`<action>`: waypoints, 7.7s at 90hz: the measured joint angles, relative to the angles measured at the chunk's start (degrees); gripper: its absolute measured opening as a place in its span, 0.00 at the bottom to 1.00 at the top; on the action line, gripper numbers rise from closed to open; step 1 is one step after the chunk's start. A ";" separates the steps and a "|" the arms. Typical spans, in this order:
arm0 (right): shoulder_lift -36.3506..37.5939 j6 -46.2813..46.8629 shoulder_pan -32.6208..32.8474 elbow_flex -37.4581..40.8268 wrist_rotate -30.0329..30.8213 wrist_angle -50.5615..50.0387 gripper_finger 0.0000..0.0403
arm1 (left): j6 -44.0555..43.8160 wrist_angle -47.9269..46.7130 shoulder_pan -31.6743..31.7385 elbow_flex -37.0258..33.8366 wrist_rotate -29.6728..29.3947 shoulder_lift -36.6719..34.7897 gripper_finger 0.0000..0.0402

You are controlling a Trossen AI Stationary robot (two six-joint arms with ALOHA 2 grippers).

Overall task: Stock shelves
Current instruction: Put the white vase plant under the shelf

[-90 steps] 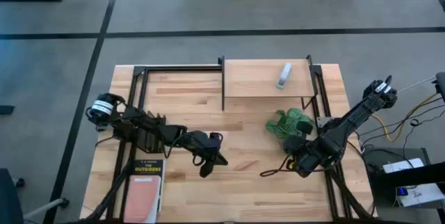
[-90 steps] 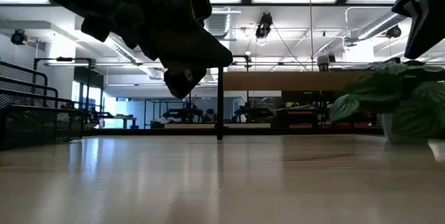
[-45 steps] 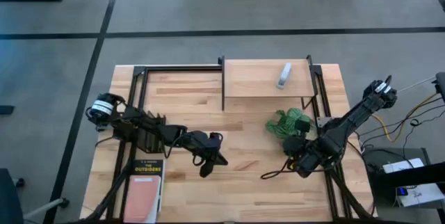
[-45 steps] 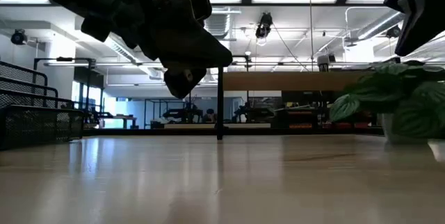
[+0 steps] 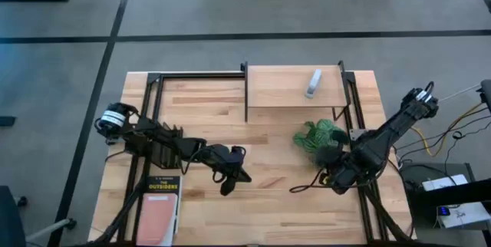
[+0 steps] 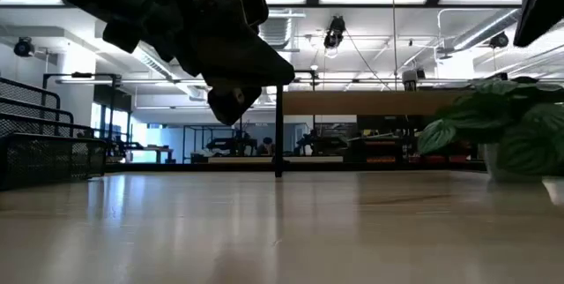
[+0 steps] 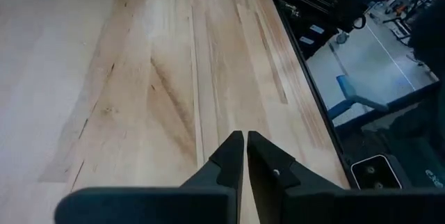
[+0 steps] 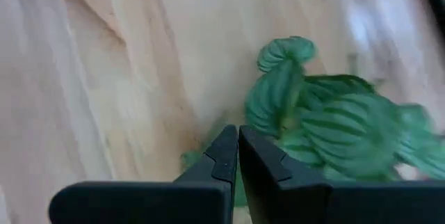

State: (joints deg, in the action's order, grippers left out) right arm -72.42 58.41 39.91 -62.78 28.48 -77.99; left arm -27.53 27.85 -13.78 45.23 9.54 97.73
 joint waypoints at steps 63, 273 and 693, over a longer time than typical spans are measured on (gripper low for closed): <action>9.13 13.59 -18.35 6.55 -10.31 -12.01 0.00 | -2.30 7.26 0.02 -0.04 -8.94 0.07 0.01; 6.60 -14.55 -26.42 19.86 -2.79 20.52 0.00 | 15.10 6.14 -2.67 -5.68 -28.58 0.31 0.01; -1.86 -45.70 -26.89 41.91 0.10 85.26 0.89 | 16.52 19.55 5.81 -2.69 -39.04 13.25 0.31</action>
State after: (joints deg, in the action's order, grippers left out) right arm -74.28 12.71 13.02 -20.86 28.58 7.27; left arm -11.00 47.40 -7.97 42.54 -29.50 110.98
